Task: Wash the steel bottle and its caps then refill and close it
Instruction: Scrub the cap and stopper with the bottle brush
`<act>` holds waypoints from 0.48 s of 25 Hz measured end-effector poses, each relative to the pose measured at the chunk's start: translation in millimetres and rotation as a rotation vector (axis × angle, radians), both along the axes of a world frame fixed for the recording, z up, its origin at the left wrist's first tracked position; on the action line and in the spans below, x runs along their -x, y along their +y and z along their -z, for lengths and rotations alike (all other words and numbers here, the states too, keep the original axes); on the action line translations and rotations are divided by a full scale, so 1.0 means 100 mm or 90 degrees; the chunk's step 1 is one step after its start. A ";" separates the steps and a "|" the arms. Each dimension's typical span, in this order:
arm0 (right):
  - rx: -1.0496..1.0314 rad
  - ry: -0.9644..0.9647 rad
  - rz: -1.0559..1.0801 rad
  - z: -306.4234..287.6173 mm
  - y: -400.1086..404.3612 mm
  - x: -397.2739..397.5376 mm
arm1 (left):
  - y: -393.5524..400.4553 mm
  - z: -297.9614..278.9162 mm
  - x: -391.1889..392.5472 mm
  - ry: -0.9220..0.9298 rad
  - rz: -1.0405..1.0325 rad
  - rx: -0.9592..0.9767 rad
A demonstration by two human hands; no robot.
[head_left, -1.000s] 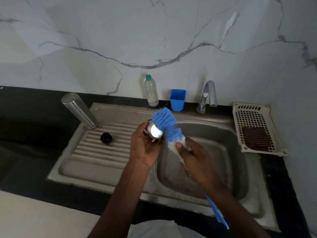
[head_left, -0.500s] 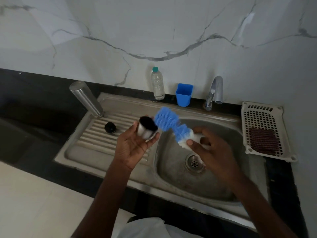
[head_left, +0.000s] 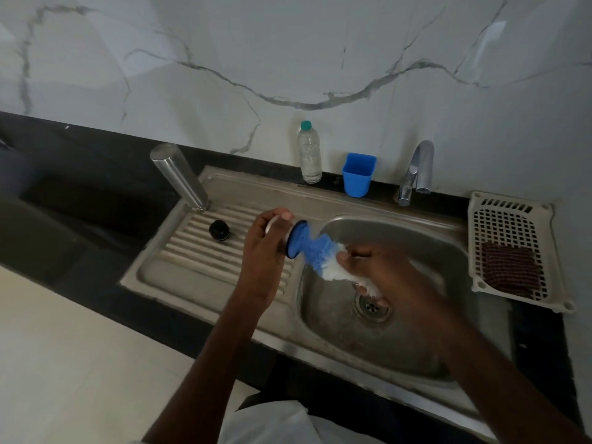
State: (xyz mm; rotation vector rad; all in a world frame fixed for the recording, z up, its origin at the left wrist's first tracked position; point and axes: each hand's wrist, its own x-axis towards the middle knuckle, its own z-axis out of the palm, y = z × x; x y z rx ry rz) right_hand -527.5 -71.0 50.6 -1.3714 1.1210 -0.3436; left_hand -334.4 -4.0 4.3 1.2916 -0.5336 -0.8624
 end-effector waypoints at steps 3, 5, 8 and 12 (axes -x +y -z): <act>0.520 0.200 -0.092 0.25 0.06 0.03 | 0.03 -0.04 0.00 0.101 0.016 -0.173; 0.744 0.231 -0.115 0.36 0.08 0.04 | 0.05 -0.02 -0.06 0.160 0.043 -0.192; 0.680 0.241 -0.101 0.52 0.03 -0.06 | 0.03 0.01 -0.16 0.260 0.042 -0.131; -0.309 -0.046 0.046 0.42 -0.07 -0.40 | -0.08 0.11 -0.40 0.339 0.107 0.042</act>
